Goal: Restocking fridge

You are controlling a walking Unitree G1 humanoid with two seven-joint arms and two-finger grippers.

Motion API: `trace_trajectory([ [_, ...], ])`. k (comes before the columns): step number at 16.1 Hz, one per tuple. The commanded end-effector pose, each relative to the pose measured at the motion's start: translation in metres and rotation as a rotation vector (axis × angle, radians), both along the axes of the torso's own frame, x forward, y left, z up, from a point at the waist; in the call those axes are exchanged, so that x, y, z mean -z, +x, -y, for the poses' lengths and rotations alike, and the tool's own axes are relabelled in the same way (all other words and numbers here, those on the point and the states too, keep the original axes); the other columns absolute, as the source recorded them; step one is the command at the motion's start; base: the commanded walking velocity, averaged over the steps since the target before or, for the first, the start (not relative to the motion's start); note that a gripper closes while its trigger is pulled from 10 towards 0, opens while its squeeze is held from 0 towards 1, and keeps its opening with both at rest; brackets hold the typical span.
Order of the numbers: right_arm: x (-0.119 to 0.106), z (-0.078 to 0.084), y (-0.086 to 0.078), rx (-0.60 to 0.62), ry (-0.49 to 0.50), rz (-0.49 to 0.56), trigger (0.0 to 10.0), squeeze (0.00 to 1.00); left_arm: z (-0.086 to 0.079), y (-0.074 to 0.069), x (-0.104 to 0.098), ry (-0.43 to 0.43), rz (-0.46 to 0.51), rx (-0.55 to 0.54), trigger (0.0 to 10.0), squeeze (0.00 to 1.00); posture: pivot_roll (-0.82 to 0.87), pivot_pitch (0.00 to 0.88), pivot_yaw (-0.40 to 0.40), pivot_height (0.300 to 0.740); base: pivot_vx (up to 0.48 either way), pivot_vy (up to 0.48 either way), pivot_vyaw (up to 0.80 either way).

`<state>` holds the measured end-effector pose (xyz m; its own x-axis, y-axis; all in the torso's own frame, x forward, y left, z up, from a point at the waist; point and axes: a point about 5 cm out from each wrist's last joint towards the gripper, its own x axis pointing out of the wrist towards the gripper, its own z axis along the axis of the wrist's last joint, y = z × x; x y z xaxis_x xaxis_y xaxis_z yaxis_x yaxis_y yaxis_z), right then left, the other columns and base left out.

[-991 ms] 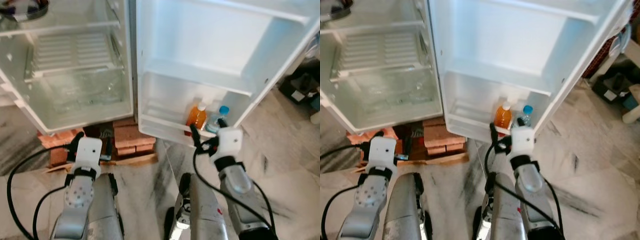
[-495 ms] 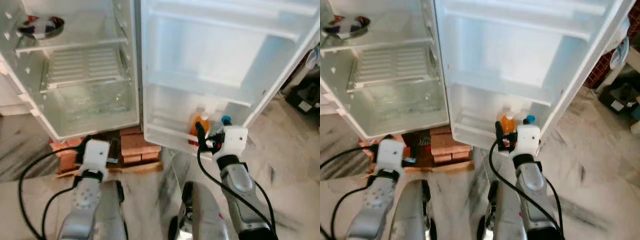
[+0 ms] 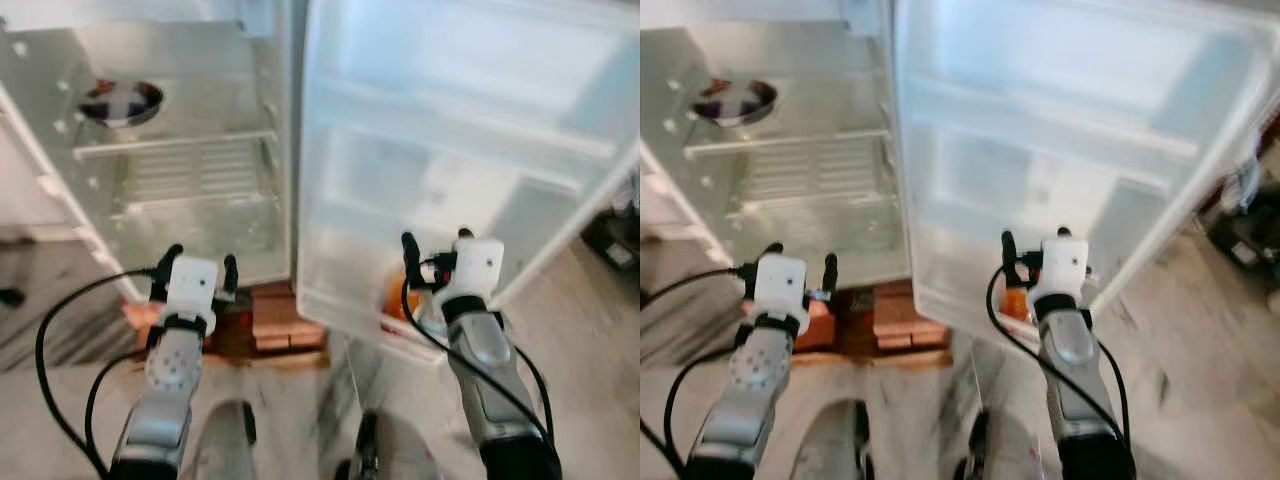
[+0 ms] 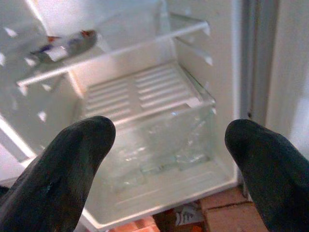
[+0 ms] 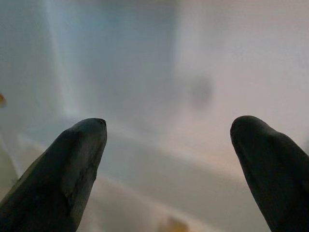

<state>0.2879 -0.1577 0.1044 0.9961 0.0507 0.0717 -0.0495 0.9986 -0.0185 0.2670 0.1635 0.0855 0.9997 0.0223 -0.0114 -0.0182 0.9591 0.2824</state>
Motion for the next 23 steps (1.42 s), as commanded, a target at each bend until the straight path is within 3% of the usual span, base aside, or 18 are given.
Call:
trace_trajectory([
  [1,0.003,-0.001,-0.001,0.007,-0.001,-0.010,10.0,0.00,0.003,-0.004,0.006,0.005,-0.020,0.004,10.0,0.00,0.19,0.020,-0.063,0.713,0.000,0.000,0.00],
  [6,0.013,-0.002,-0.007,0.000,0.022,-0.061,10.0,0.00,0.018,-0.022,0.023,-0.023,-0.080,0.022,10.0,0.00,0.20,0.027,-0.076,0.740,0.000,0.000,0.00],
  [8,0.017,0.000,-0.010,0.030,0.162,-0.087,10.0,0.00,0.017,-0.018,0.017,-0.030,-0.044,0.027,10.0,0.00,0.20,0.027,-0.079,0.740,0.000,0.000,0.00],
  [9,0.017,0.000,-0.010,0.037,0.171,-0.093,10.0,0.00,0.017,-0.018,0.017,-0.030,-0.044,0.026,10.0,0.00,0.20,0.027,-0.079,0.740,0.000,0.000,0.00],
  [17,0.019,0.005,-0.007,0.058,0.158,-0.110,10.0,0.00,0.023,-0.015,0.019,0.008,-0.057,0.038,10.0,0.00,0.19,0.037,-0.079,0.740,0.000,0.000,0.00],
  [23,0.018,0.004,-0.004,0.057,0.137,-0.100,10.0,0.00,0.021,-0.016,0.020,0.035,-0.066,0.033,10.0,0.00,0.20,0.048,-0.076,0.740,-0.289,0.000,0.00],
])
